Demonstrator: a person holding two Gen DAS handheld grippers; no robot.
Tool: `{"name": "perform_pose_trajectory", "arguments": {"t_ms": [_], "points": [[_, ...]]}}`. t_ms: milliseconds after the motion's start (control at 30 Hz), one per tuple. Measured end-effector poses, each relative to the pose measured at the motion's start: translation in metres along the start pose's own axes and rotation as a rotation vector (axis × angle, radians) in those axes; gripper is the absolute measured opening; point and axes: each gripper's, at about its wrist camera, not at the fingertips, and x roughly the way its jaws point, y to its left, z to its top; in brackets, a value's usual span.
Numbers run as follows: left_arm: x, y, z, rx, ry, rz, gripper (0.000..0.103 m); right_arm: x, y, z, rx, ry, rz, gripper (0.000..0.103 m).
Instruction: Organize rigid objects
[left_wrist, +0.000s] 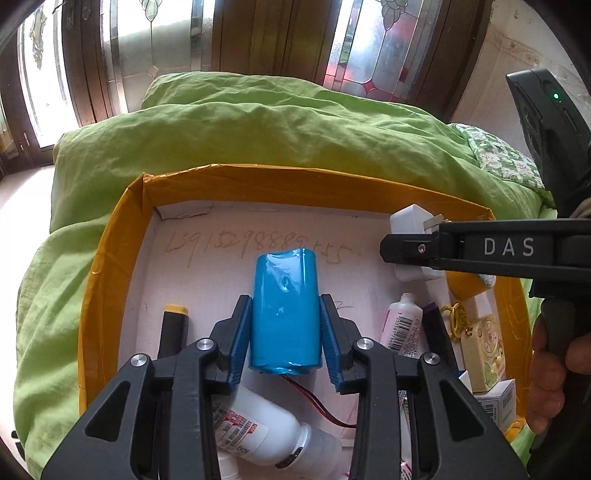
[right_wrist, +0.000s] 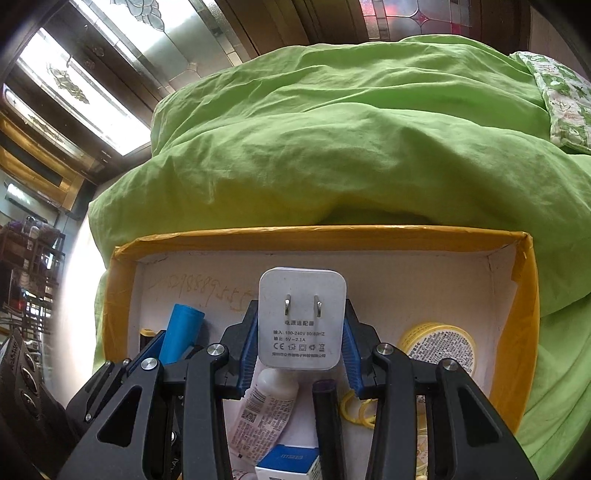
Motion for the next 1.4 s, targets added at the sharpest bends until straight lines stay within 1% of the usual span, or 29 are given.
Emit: {"name": "perform_pose_trajectory", "arguments": {"t_ms": [100,200,233,267,333,467,500,533,567,600,633,667,733,800,867,900,967,1000,1033,1100,1167,1267,1400], "points": [[0.000,0.000,0.000,-0.003,0.006,0.008,0.033,-0.001,-0.002,-0.001,-0.008,-0.016,0.007,0.036],[-0.006,-0.001,0.000,-0.009,-0.016,0.010,0.034,-0.011,-0.007,-0.003,0.018,-0.054,0.042,0.038],[-0.009,-0.001,0.002,-0.008,-0.024,0.010,0.037,-0.017,-0.008,-0.004,0.025,-0.068,0.054,0.039],[-0.013,-0.003,0.002,-0.006,-0.031,0.009,0.041,-0.024,-0.008,-0.006,0.030,-0.084,0.066,0.039],[-0.026,-0.006,0.000,0.004,-0.055,0.016,0.055,-0.042,-0.009,-0.014,0.035,-0.123,0.091,0.042],[-0.058,-0.011,-0.009,0.008,-0.092,0.032,0.070,-0.087,-0.017,-0.043,0.058,-0.233,0.101,0.061],[-0.067,-0.012,-0.014,0.009,-0.101,0.035,0.077,-0.097,-0.019,-0.054,0.061,-0.252,0.102,0.063],[-0.076,-0.013,-0.019,0.011,-0.108,0.044,0.083,-0.107,-0.020,-0.065,0.061,-0.266,0.102,0.066],[-0.085,-0.014,-0.025,0.013,-0.112,0.060,0.083,-0.114,-0.020,-0.077,0.060,-0.274,0.100,0.071],[-0.092,-0.015,-0.031,0.013,-0.109,0.077,0.083,-0.120,-0.021,-0.089,0.060,-0.279,0.093,0.073],[-0.099,-0.016,-0.037,0.014,-0.098,0.094,0.083,-0.125,-0.021,-0.102,0.062,-0.280,0.087,0.079],[-0.106,-0.017,-0.044,0.013,-0.087,0.108,0.083,-0.130,-0.022,-0.114,0.064,-0.275,0.078,0.089],[-0.125,-0.019,-0.062,0.013,-0.096,0.144,0.083,-0.135,-0.024,-0.141,0.071,-0.252,0.060,0.096],[-0.151,-0.024,-0.089,0.039,-0.156,0.250,0.083,-0.138,-0.024,-0.162,0.070,-0.230,0.044,0.100],[-0.178,-0.034,-0.120,0.101,-0.247,0.362,0.084,-0.141,-0.025,-0.188,0.060,-0.206,0.023,0.101],[-0.188,-0.040,-0.135,0.137,-0.271,0.404,0.086,-0.143,-0.026,-0.200,0.052,-0.194,0.006,0.101],[-0.202,-0.051,-0.164,0.197,-0.273,0.452,0.093,-0.148,-0.025,-0.225,0.037,-0.180,-0.013,0.101],[-0.207,-0.055,-0.177,0.216,-0.264,0.466,0.098,-0.150,-0.025,-0.235,0.028,-0.177,-0.010,0.101],[-0.210,-0.058,-0.187,0.226,-0.248,0.474,0.102,-0.154,-0.022,-0.244,0.015,-0.178,-0.009,0.101],[-0.217,-0.061,-0.202,0.221,-0.218,0.467,0.103,-0.162,-0.016,-0.259,-0.007,-0.198,-0.015,0.101],[-0.224,-0.060,-0.211,0.190,-0.204,0.444,0.103,-0.173,-0.011,-0.272,-0.032,-0.221,-0.014,0.101],[-0.235,-0.058,-0.213,0.140,-0.180,0.413,0.103,-0.185,-0.007,-0.284,-0.044,-0.240,-0.017,0.101],[-0.246,-0.056,-0.211,0.084,-0.154,0.376,0.103,-0.196,-0.007,-0.294,-0.022,-0.249,-0.017,0.101]]}}
